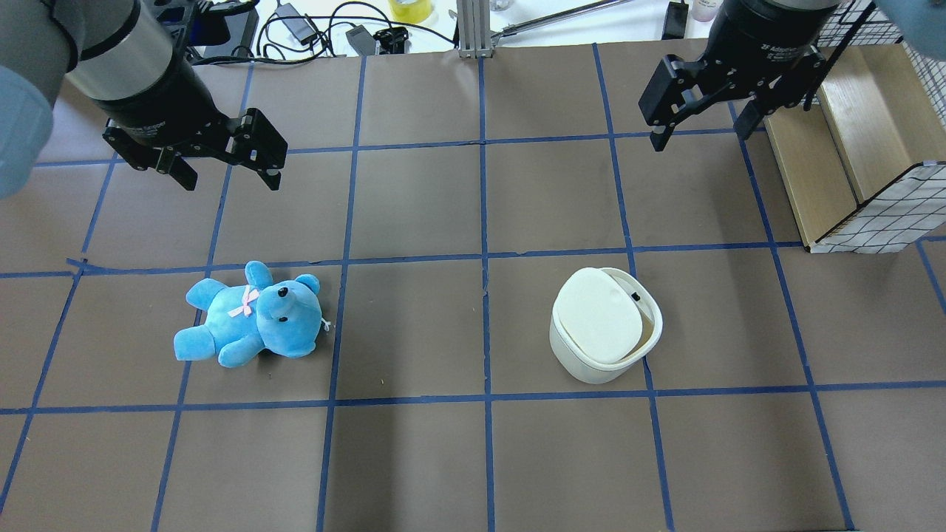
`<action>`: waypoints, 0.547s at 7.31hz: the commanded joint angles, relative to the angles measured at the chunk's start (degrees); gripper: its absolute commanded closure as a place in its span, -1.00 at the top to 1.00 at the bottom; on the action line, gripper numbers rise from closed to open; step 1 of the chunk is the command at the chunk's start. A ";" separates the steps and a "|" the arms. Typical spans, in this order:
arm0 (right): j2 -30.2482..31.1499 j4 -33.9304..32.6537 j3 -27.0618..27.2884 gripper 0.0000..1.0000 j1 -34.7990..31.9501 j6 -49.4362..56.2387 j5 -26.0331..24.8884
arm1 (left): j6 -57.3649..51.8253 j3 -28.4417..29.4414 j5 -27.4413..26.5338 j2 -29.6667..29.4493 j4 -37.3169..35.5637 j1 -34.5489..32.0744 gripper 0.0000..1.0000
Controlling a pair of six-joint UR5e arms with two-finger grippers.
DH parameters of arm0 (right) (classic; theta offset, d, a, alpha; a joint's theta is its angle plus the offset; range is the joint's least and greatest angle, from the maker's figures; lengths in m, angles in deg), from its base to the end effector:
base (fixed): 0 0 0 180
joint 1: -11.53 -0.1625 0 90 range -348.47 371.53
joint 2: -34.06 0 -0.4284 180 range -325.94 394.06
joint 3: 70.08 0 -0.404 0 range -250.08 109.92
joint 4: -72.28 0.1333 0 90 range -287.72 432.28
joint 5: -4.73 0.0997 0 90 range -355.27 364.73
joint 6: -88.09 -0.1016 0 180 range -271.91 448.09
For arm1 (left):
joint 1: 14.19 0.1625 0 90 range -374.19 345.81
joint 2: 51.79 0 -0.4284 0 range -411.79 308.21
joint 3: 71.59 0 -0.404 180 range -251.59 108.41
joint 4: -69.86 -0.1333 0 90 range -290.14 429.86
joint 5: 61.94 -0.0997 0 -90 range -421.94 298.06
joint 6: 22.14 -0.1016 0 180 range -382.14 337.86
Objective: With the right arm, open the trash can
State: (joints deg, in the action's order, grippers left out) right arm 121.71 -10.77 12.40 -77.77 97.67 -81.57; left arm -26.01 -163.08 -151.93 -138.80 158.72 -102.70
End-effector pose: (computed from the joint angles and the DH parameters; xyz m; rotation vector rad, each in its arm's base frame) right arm 0.1335 -0.5181 0.5225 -0.2365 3.0651 0.0387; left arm -0.1206 -0.4891 0.5040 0.0652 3.1381 -0.0723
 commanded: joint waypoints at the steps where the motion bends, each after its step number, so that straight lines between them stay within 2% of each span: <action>1: 0.07 0.17 0.13 1.00 -0.35 -0.69 -0.97 | 0.00 0.00 0.00 0.00 0.00 0.00 1.00; 2: -0.02 2.52 0.48 1.00 -0.26 -1.14 -3.94 | 0.00 0.00 0.00 0.00 0.00 0.00 1.00; 3: -0.02 5.76 0.22 1.00 -0.26 -2.45 -4.31 | 0.00 0.00 0.00 0.00 0.00 0.00 1.00; 4: -0.02 5.71 0.22 1.00 -0.26 -3.59 -4.40 | 0.00 0.00 0.00 0.00 0.00 0.00 1.00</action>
State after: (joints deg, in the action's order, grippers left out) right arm 121.70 -6.41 12.67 -78.03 95.46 -85.38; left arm -26.01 -163.08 -151.94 -138.80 158.72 -102.69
